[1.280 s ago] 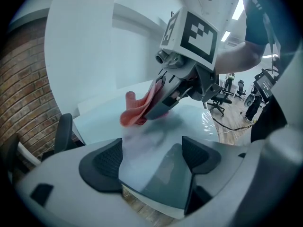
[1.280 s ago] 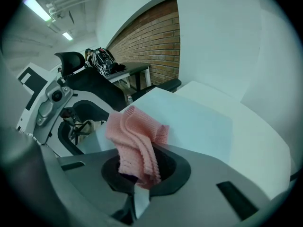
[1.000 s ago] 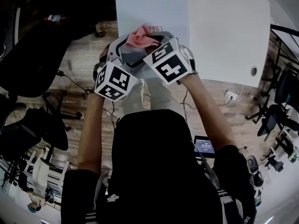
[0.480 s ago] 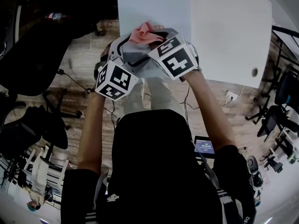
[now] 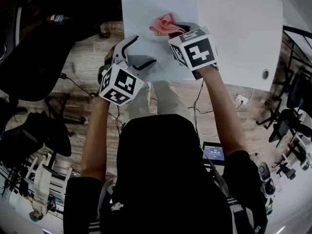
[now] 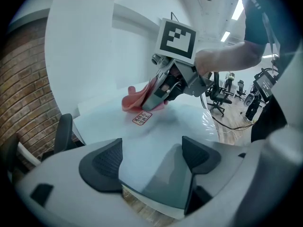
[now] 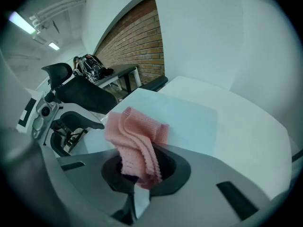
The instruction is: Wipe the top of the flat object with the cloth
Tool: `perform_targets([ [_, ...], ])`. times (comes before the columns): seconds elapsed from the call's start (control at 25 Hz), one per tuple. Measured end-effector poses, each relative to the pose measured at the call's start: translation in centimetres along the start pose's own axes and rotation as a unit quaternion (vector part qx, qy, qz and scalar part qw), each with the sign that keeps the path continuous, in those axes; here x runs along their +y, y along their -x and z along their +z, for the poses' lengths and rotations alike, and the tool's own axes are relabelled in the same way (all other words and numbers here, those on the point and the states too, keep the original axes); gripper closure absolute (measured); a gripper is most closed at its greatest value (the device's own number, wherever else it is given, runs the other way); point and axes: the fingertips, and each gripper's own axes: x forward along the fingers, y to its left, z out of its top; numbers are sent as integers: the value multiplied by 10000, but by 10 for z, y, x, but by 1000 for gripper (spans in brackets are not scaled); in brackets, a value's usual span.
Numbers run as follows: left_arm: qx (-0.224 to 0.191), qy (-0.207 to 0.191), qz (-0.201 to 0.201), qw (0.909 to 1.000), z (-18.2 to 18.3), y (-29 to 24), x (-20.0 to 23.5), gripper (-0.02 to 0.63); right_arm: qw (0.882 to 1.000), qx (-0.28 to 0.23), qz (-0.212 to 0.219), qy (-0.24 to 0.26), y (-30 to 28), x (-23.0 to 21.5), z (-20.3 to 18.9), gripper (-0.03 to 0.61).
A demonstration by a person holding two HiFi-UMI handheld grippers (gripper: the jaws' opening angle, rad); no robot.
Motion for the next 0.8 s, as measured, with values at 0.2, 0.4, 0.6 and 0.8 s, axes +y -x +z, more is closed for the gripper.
perform_targets([
  [0.2, -9, -3, -3, 10000, 1, 1, -1, 227, 9994, -14, -252, -232, 10, -26, -4, 534],
  [0.4, -15, 0, -8, 10000, 0, 0, 0, 227, 9981, -28, -438, -421, 15, -45, -10, 534],
  [0.6, -18, 4, -11, 10000, -1, 1, 1, 227, 9967, -68, -554, -592, 17, -52, -11, 534],
  [0.8, -27, -7, 2, 10000, 0, 1, 0, 227, 9967, -60, -612, -522, 18, -51, -11, 534],
])
